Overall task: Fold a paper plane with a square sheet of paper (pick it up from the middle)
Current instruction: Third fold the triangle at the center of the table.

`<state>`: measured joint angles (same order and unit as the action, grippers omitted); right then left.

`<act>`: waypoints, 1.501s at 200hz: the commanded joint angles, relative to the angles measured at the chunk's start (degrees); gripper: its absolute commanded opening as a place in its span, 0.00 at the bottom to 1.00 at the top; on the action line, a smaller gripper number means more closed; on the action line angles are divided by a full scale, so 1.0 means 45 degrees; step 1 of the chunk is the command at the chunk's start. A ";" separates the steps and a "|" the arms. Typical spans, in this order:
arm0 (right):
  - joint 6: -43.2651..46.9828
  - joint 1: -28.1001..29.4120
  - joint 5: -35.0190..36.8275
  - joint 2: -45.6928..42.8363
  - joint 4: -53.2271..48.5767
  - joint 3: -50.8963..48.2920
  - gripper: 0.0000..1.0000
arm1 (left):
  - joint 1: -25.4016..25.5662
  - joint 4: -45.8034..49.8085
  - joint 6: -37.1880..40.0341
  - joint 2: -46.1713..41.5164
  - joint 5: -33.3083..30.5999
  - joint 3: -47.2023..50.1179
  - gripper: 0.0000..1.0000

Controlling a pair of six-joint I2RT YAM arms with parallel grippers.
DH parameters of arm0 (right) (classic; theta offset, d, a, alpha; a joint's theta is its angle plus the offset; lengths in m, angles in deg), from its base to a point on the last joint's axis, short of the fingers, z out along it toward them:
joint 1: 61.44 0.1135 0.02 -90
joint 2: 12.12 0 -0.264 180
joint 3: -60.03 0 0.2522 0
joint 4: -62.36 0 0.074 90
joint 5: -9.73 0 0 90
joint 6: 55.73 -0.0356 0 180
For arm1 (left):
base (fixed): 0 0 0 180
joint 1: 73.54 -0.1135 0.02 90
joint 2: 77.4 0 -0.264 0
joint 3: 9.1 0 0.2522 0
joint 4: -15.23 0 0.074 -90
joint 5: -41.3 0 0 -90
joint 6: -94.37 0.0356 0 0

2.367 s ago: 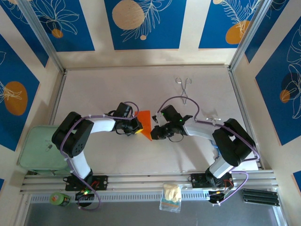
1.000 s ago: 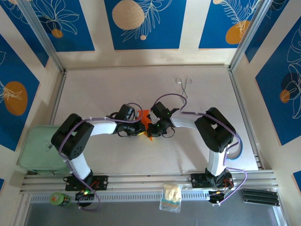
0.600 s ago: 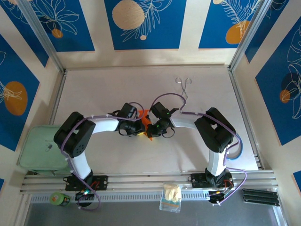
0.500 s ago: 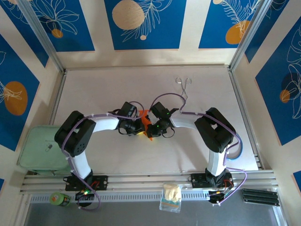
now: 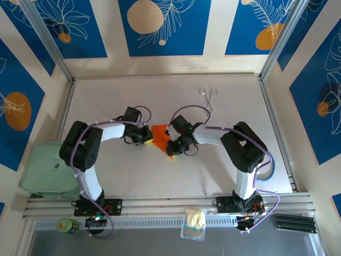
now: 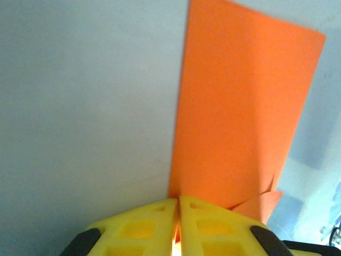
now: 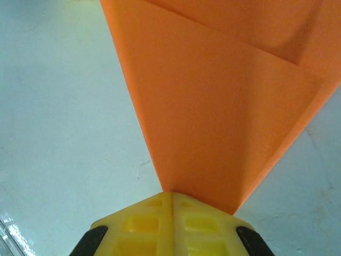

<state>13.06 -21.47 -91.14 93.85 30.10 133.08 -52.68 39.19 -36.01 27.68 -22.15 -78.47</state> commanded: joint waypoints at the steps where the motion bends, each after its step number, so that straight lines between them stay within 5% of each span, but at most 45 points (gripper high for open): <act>1: 0.0042 -0.0187 0.0564 0.0398 -0.1494 -0.0227 0.00 | -0.0592 0.0956 0.0762 -0.0132 -0.0861 -0.0209 0.15; 59: -0.0938 -0.0248 -0.0227 -0.1420 -0.0129 0.0827 0.05 | -0.0574 0.0979 0.0072 -0.2634 -0.0614 -0.0330 0.31; 90: -0.2705 -0.0168 0.0760 -0.2276 0.1131 0.0009 0.19 | -0.0479 0.0063 -0.1092 -0.3937 -0.0759 0.0926 0.41; 126: -0.4226 0.0115 0.1991 -0.1826 0.0614 0.0264 0.22 | -0.0121 -0.1029 -0.2329 -0.4299 -0.0623 0.2047 0.49; 300: -0.4710 -0.0634 0.1274 0.0996 0.0281 0.0971 0.19 | 0.1123 -0.2560 -0.4220 -0.1708 0.0210 0.2242 0.39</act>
<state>-7.03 -23.72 -83.95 97.21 32.51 138.91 -48.11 27.71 -54.30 19.37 -21.93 -68.11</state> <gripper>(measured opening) 0.188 0.390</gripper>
